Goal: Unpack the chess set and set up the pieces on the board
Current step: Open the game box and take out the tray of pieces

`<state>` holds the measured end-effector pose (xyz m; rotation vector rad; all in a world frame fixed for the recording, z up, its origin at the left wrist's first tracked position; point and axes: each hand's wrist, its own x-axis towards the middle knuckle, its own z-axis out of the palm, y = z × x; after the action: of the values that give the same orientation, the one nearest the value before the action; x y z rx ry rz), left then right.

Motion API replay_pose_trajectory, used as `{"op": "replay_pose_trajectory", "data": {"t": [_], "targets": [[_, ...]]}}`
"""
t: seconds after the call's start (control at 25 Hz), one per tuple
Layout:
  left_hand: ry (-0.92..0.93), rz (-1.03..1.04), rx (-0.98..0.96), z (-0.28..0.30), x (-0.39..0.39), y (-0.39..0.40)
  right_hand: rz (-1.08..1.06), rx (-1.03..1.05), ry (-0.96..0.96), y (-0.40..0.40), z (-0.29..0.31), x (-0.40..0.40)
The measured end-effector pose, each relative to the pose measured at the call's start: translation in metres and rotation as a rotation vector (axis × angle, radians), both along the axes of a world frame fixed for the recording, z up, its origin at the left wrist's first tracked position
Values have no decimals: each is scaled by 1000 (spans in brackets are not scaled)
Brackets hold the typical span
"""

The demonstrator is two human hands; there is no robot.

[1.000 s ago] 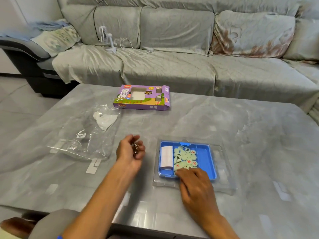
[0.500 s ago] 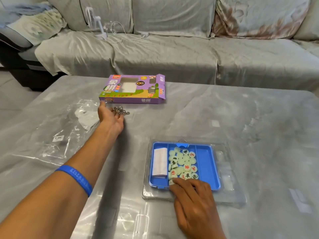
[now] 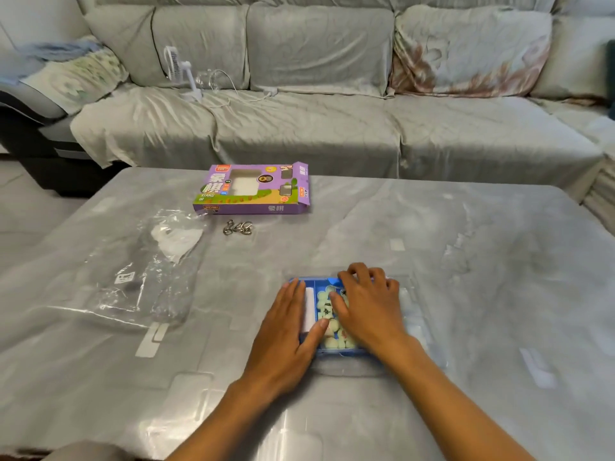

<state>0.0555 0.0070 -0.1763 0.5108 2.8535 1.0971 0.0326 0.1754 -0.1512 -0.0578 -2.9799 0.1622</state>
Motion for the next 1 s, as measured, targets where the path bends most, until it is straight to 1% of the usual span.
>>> {"op": "replay_pose_trajectory", "data": {"t": [0.08,0.2,0.28,0.36,0.52,0.6,0.68,0.8,0.84,0.92,0.96,1.0], "targets": [[-21,9,65,1,0,1,43,25,-176,8,6,-9],[-26,28,109,1,0,2,82,-13,-336,10,26,-26],[-11,28,104,3,0,1,83,7,-408,8,36,-38],[17,25,120,5,0,0,91,4,-432,10,41,-47],[80,18,144,4,-1,0,165,-284,-474,31,50,-48],[61,29,157,3,-1,0,198,-421,-407,44,58,-45],[28,20,139,3,-1,1,139,-544,-239,57,70,-43],[-11,17,74,2,-1,0,-104,-677,16,90,80,-32],[-16,16,48,3,-1,-1,-208,-783,66,103,80,-21],[4,8,-68,5,-2,-1,-407,-1056,92,121,69,9],[36,4,-157,6,-3,0,-481,-1149,77,124,60,26],[64,1,-253,9,-5,2,-524,-1182,51,125,49,41]]}}
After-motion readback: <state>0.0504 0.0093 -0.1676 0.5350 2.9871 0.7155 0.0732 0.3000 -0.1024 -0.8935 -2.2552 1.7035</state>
